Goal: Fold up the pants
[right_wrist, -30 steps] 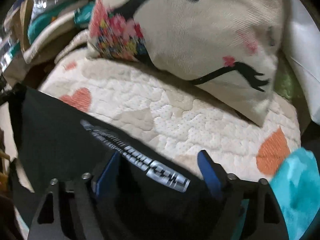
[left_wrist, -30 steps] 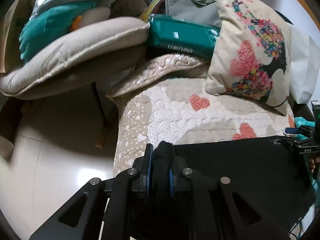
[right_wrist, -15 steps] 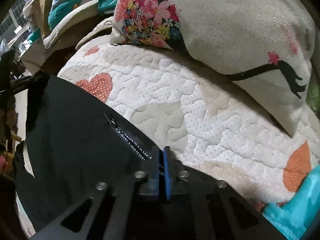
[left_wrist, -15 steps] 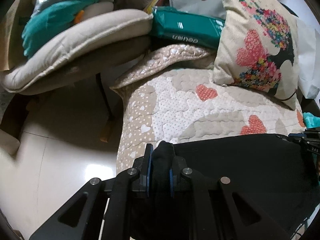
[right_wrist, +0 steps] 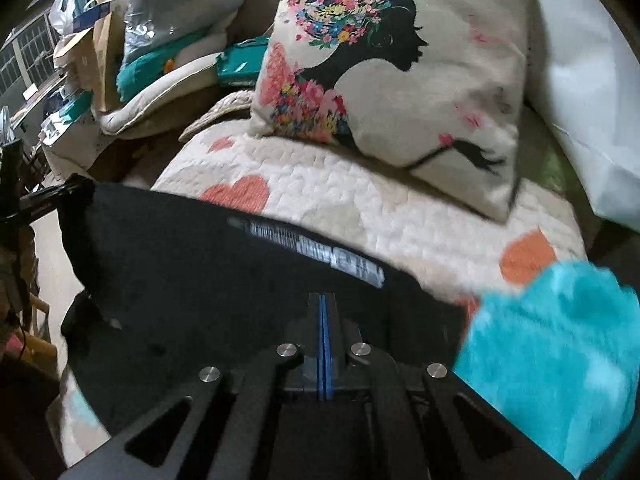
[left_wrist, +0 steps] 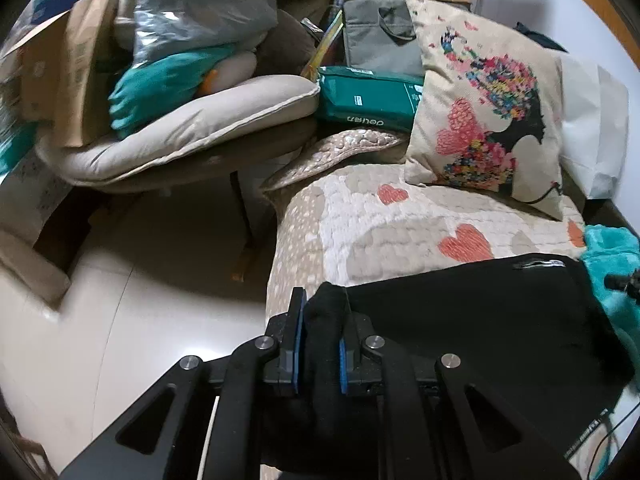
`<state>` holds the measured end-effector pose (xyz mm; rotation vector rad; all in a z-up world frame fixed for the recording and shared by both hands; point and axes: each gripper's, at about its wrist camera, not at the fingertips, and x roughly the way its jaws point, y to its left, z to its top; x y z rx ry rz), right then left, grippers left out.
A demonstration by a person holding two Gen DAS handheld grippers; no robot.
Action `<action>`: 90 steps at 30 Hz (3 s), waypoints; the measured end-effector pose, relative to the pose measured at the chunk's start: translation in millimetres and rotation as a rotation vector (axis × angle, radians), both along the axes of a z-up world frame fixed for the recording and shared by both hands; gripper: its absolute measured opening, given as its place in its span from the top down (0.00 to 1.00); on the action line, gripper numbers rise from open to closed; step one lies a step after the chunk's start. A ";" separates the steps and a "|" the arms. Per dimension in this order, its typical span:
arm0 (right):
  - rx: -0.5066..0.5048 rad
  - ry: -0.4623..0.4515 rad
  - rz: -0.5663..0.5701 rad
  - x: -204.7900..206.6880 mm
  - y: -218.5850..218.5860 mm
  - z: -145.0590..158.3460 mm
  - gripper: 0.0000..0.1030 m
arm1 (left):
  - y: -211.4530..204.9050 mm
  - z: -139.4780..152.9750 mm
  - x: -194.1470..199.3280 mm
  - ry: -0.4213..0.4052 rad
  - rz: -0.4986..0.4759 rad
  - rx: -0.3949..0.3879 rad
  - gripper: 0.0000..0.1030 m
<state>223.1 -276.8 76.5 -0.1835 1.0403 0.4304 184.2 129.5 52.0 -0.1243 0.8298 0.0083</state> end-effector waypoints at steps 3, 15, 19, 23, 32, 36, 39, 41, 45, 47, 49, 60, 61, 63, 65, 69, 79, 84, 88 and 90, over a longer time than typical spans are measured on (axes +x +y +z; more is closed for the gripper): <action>-0.027 -0.009 -0.026 -16.1 -4.9 -2.9 0.96 | 0.1 6.9 -25.2 -0.018 0.014 -0.015 0.88; -0.178 0.042 0.127 70.2 40.0 -45.3 0.40 | -0.8 -17.1 -9.7 0.037 0.031 0.018 0.88; -0.145 0.182 0.230 105.5 52.3 -79.1 0.40 | 4.6 -32.1 5.7 0.084 0.039 0.006 0.88; -0.081 0.256 0.323 116.9 58.1 -100.7 0.20 | 9.7 -44.2 16.7 0.123 0.050 -0.012 0.88; -0.115 0.159 0.311 88.0 53.8 -84.1 0.82 | 8.6 -48.7 22.8 0.128 0.084 -0.005 0.88; -0.158 0.101 0.279 81.6 55.9 -72.6 0.88 | 8.0 -39.4 24.0 0.097 0.094 -0.013 0.88; -0.188 0.060 0.249 80.0 58.7 -57.9 0.91 | 7.9 -29.6 29.0 0.064 0.108 -0.032 0.88; -0.211 0.032 0.227 76.6 59.8 -48.2 0.97 | 6.9 -24.1 31.9 0.043 0.116 -0.039 0.88; -0.250 -0.022 0.162 75.2 49.7 -22.0 0.97 | 4.3 -12.8 37.7 0.002 0.118 -0.071 0.87; -0.268 -0.042 0.133 72.9 46.2 -10.7 0.97 | 1.4 -9.1 38.8 -0.011 0.113 -0.075 0.87; -0.277 -0.069 0.111 66.8 44.9 1.7 0.97 | -3.6 -6.9 40.6 -0.022 0.112 -0.052 0.87; -0.219 -0.129 0.077 -17.8 48.9 36.2 0.97 | -3.0 5.3 -3.7 -0.062 0.112 0.031 0.87; -0.209 -0.124 0.080 -30.8 49.5 35.9 0.97 | -4.0 5.7 -16.5 -0.062 0.104 0.048 0.87; -0.196 -0.119 0.086 -54.6 51.7 32.7 0.97 | -7.2 5.6 -38.2 -0.060 0.088 0.089 0.87; -0.186 -0.112 0.093 -80.0 51.6 27.0 0.97 | -10.6 3.2 -60.2 -0.061 0.073 0.139 0.87; -0.163 -0.057 0.122 -135.5 48.4 6.1 0.97 | -11.6 -11.3 -109.6 -0.012 0.073 0.129 0.87; -0.213 0.099 0.187 -222.2 40.1 -56.8 0.97 | -13.5 -54.9 -182.7 0.202 0.148 0.112 0.80; -0.253 0.133 0.216 -234.4 39.6 -68.5 0.92 | 35.2 -64.1 -216.7 0.259 0.357 -0.057 0.74; -0.293 0.137 0.222 -240.1 40.1 -70.4 0.85 | 73.3 -60.9 -230.6 0.241 0.540 -0.179 0.73; -0.293 0.142 0.218 -242.3 38.6 -67.9 0.80 | 77.6 -54.4 -219.8 0.230 0.540 -0.211 0.72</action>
